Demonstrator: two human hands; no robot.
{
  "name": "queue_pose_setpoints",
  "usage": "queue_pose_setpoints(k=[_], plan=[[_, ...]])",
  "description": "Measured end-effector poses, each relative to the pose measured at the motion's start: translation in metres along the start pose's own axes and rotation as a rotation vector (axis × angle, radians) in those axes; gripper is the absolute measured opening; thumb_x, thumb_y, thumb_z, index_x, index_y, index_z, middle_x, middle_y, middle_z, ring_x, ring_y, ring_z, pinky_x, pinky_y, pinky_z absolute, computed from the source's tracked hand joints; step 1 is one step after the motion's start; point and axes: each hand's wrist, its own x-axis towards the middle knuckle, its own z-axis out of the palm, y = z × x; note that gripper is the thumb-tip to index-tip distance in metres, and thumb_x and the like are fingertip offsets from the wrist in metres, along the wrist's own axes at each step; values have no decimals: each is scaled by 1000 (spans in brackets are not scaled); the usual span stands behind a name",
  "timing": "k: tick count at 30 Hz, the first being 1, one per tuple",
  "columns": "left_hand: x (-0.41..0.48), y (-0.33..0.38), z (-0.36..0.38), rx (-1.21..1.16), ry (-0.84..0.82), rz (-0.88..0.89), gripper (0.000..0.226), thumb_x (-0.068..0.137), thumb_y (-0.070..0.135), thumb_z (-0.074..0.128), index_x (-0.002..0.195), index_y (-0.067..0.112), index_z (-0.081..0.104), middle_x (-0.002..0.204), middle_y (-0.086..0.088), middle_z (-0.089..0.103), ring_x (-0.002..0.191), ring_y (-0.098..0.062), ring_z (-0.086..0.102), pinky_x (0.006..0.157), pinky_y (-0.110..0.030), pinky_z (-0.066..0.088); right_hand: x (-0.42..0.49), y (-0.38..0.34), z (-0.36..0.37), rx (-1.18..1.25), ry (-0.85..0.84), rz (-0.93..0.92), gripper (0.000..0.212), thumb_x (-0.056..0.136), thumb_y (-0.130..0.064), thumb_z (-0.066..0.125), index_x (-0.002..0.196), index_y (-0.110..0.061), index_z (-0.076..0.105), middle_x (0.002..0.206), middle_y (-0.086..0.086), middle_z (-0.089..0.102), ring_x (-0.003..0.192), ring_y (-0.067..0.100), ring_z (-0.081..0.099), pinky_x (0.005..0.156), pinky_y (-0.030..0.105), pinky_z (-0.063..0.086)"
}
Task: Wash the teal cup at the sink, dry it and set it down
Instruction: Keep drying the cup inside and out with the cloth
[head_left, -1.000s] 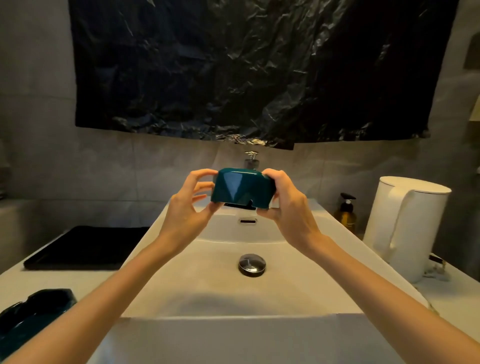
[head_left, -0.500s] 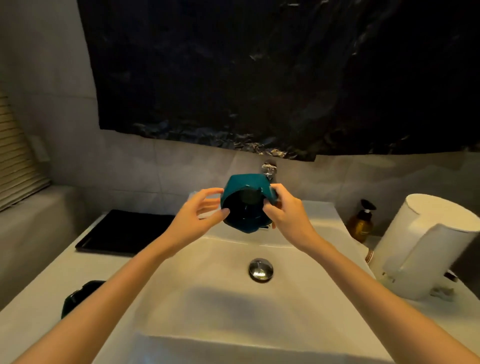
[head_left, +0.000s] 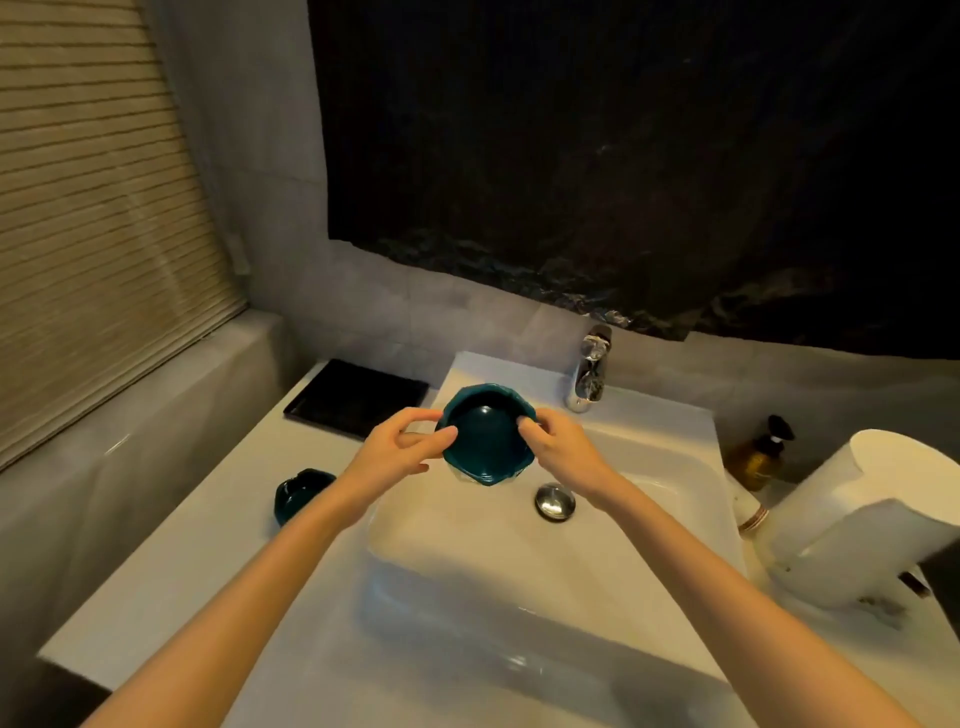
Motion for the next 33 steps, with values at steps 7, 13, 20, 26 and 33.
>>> queue_pose_setpoints(k=[7,13,20,26,33], plan=[[-37,-28,-43,-34,185,-126,31,84,36,65,111,21,61,92,1,71,88,-11,67,86,-32,53,8,-18,60,-83,-203,26,31,97,-33,37,74,-15,47,69,-1,50,65,18,45,64,33,36],[-65,-58,-105,-15,302,-196,15,89,34,60,101,26,62,93,2,70,87,-12,66,75,-25,53,23,-49,140,-194,-396,-15,34,100,-34,29,75,-18,46,72,-1,49,71,20,50,65,33,39],[-73,-119,-192,85,275,-325,30,92,38,52,117,23,56,102,2,66,94,-10,62,83,-30,49,40,-68,243,-437,-600,-162,12,96,-6,36,95,0,46,93,20,65,80,28,56,69,33,43],[-55,-184,-267,161,117,-416,40,93,39,52,127,18,54,109,3,60,100,-13,57,76,-24,50,55,-61,336,-673,-648,-225,8,89,4,46,95,-2,45,92,26,60,77,43,57,71,52,50],[-29,-246,-321,383,-53,-405,34,92,40,54,116,20,66,103,5,69,101,-12,63,86,-30,52,57,-60,406,-663,-662,17,5,97,-11,38,94,-8,35,106,27,55,91,38,55,70,41,39]])
